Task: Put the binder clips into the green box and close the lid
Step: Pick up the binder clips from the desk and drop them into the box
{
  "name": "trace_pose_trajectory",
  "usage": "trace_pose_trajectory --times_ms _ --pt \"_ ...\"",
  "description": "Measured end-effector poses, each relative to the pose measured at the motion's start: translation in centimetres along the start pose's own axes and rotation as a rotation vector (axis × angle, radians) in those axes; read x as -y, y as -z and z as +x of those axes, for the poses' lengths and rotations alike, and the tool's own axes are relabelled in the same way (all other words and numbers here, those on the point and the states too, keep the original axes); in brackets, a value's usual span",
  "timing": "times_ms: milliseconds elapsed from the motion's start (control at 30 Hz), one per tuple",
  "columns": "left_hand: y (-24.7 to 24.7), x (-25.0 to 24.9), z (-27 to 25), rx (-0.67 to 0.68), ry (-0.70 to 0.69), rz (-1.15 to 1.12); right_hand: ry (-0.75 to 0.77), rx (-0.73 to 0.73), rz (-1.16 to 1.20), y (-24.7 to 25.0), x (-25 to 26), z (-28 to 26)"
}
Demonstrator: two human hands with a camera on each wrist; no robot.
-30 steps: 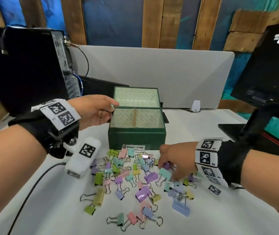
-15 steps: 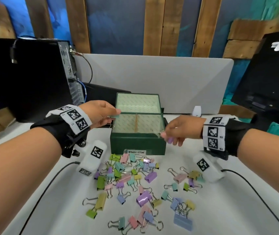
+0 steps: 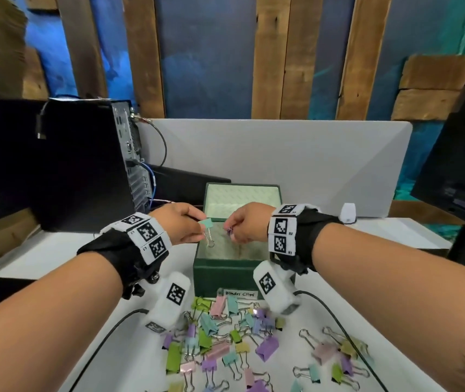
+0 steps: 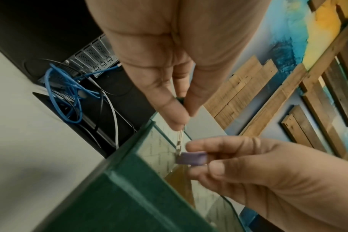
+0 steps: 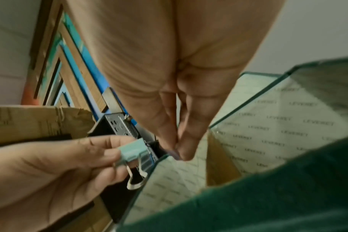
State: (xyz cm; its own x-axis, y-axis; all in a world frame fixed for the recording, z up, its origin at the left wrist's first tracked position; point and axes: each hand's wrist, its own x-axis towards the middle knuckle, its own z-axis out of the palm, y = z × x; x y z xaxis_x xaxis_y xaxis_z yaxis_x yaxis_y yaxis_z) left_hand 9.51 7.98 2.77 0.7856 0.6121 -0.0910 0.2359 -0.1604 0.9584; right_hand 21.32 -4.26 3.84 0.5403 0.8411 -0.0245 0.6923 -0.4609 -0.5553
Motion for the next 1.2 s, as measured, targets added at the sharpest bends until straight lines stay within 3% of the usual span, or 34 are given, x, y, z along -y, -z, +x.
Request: trace_pose_trajectory --times_ms 100,200,300,400,567,733,1067,1200 --pt "-0.2 0.1 -0.2 0.019 -0.02 0.068 0.058 0.086 -0.068 -0.6 0.1 0.0" --pt "-0.1 0.5 -0.2 -0.028 -0.058 0.329 0.088 0.145 -0.055 -0.5 -0.2 -0.5" --pt "0.0 0.6 -1.1 0.024 -0.082 0.315 0.085 0.109 -0.016 0.2 -0.5 -1.6" --pt "0.2 0.9 -2.6 0.171 -0.111 0.446 0.098 0.12 -0.027 0.9 -1.2 -3.5" --pt "-0.4 2.7 -5.6 0.453 -0.077 0.949 0.121 0.414 -0.355 -0.4 -2.2 -6.6" --pt "-2.4 4.1 -6.7 0.522 -0.133 1.227 0.184 0.563 -0.581 -3.0 -2.5 -7.8" --pt "-2.6 5.7 -6.7 0.452 -0.171 1.236 0.187 0.417 -0.608 -4.9 -3.3 -7.8" --pt "-2.1 5.5 -7.1 0.395 -0.168 1.091 0.163 0.341 -0.617 -4.8 -3.5 -7.9"
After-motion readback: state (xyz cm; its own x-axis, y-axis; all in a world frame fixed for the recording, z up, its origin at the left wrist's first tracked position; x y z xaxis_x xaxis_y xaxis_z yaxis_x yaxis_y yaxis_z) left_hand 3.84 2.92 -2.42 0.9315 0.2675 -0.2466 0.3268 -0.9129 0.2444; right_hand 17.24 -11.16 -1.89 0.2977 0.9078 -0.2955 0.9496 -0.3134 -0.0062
